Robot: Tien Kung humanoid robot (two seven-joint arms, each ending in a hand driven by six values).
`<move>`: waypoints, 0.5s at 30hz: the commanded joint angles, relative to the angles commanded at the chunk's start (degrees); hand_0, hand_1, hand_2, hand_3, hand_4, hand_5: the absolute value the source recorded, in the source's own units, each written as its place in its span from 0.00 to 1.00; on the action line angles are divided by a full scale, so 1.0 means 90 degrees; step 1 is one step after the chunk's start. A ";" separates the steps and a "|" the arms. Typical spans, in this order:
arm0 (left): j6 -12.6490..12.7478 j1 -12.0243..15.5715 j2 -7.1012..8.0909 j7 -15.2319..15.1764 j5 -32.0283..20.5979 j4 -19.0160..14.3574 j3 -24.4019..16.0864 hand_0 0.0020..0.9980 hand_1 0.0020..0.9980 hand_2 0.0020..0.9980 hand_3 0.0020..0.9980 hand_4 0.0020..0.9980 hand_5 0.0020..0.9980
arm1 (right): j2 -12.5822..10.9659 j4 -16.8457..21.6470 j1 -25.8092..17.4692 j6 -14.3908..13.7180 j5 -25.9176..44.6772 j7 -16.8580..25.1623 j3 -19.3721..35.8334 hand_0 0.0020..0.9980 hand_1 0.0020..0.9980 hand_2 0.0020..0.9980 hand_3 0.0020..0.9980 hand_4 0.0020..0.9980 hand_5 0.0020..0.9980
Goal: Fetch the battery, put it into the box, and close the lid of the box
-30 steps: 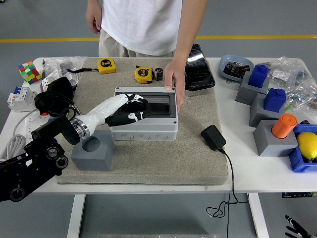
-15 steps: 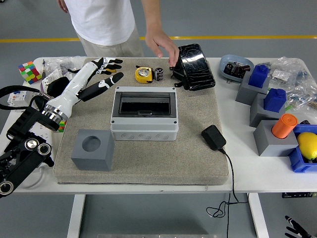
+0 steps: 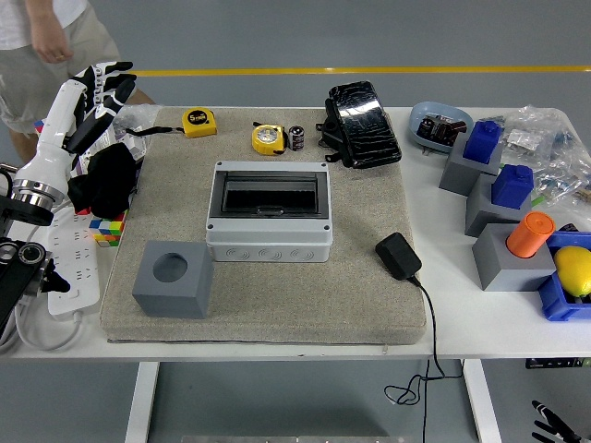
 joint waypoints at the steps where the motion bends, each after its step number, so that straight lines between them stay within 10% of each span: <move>1: 0.0006 0.0026 -0.0021 -0.0020 -0.0024 0.0015 -0.0105 0.64 0.77 0.74 0.77 1.00 0.94 | 0.0000 0.0000 0.0000 0.0000 0.0007 0.0003 -0.0006 0.62 0.69 0.67 0.55 0.91 0.48; 15: -0.0036 0.0192 -0.0148 -0.0071 -0.0124 0.0065 -0.0849 0.64 0.77 0.74 0.77 1.00 0.89 | -0.0026 0.0000 0.0025 0.0000 -0.0077 -0.0032 0.0107 0.63 0.69 0.67 0.55 0.91 0.48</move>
